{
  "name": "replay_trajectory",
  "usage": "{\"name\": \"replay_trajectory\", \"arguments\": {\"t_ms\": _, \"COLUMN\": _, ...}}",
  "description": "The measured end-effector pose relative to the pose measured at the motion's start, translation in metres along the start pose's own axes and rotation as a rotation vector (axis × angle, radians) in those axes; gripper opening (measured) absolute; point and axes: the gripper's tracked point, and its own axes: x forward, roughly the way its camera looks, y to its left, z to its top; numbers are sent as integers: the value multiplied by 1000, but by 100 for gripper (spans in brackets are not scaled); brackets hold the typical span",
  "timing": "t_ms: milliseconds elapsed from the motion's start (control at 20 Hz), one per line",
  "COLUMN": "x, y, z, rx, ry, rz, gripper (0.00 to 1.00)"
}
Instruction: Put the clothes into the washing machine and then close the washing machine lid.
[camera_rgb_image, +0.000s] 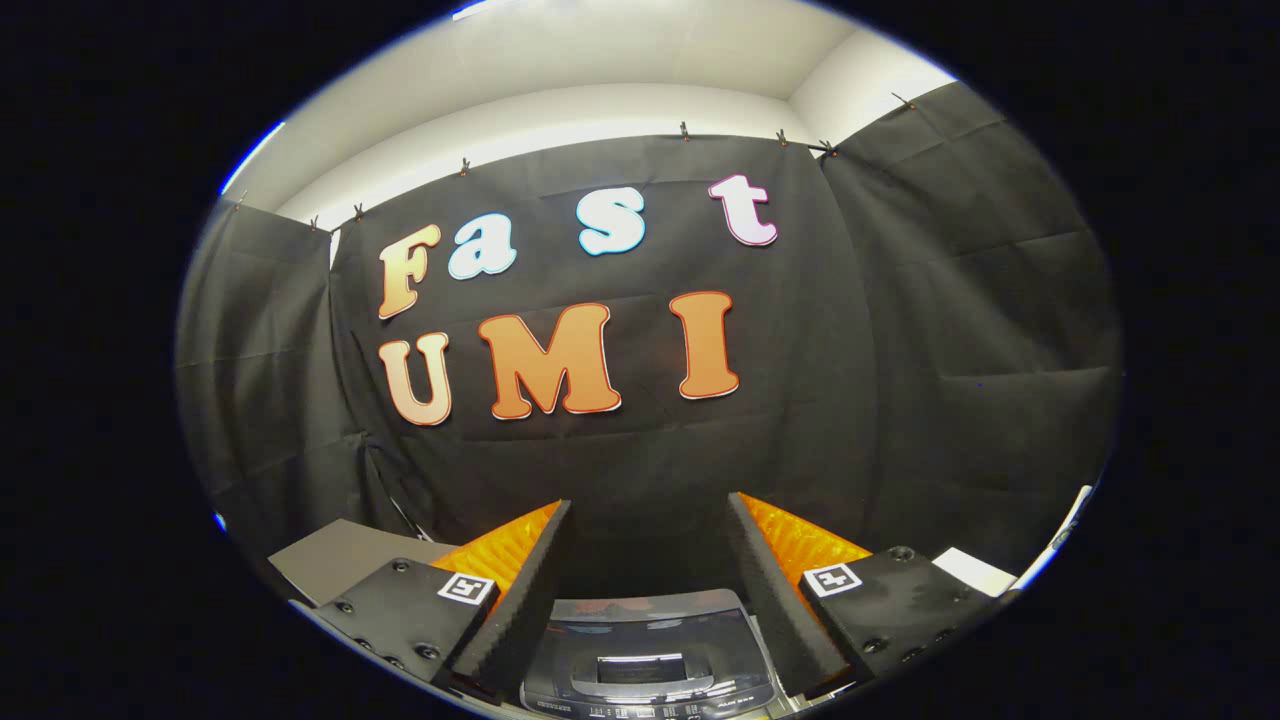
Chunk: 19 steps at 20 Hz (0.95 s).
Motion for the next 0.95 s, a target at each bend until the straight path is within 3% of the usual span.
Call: {"name": "replay_trajectory", "arguments": {"t_ms": 950, "x": 4, "y": 0, "z": -7, "rx": 2, "ry": 5, "rz": -1, "gripper": 97}}
